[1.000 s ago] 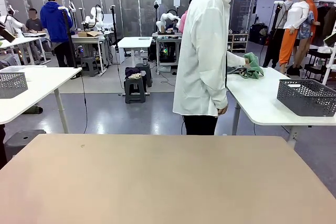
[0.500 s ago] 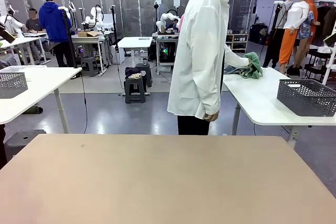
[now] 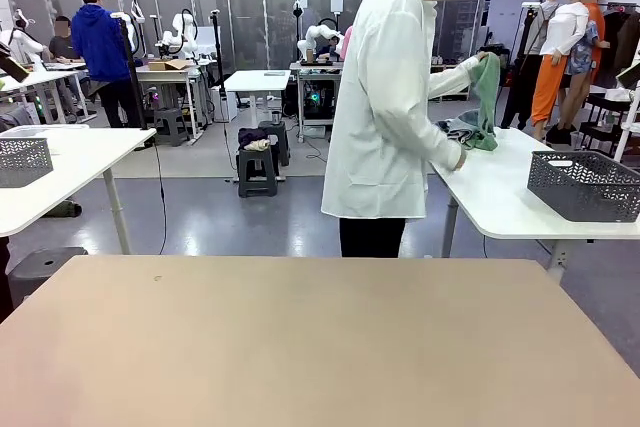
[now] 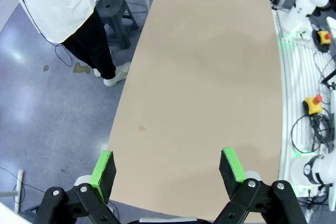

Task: Fold the towels and place them in the basket.
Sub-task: When a person lays out a Towel with hook on the table, fold it in half twice.

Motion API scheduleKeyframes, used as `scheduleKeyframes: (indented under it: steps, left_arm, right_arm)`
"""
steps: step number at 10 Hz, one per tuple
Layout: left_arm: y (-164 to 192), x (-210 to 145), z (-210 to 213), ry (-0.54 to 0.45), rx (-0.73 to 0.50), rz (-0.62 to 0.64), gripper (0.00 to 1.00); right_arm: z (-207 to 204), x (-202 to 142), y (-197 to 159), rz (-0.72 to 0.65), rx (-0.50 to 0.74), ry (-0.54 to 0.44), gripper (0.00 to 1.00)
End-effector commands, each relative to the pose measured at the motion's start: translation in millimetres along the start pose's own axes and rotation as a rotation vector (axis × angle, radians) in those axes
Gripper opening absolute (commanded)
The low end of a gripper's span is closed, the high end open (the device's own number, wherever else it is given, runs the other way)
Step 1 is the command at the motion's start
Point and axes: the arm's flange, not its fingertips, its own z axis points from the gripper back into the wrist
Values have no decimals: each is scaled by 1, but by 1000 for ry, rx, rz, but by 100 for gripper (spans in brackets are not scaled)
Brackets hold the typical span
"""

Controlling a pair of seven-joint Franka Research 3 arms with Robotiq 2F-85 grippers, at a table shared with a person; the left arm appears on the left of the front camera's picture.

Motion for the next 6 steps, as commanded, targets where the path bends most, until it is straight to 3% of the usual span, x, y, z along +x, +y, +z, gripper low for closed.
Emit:
scheduleKeyframes:
  steps: [1, 6]
  left_arm:
    - [0, 1, 1, -5, 2, -2, 100]
    - [0, 1, 1, -5, 2, -2, 100]
  right_arm:
    - [0, 2, 0, 4, -3, 1, 100]
    - [0, 2, 0, 4, -3, 1, 100]
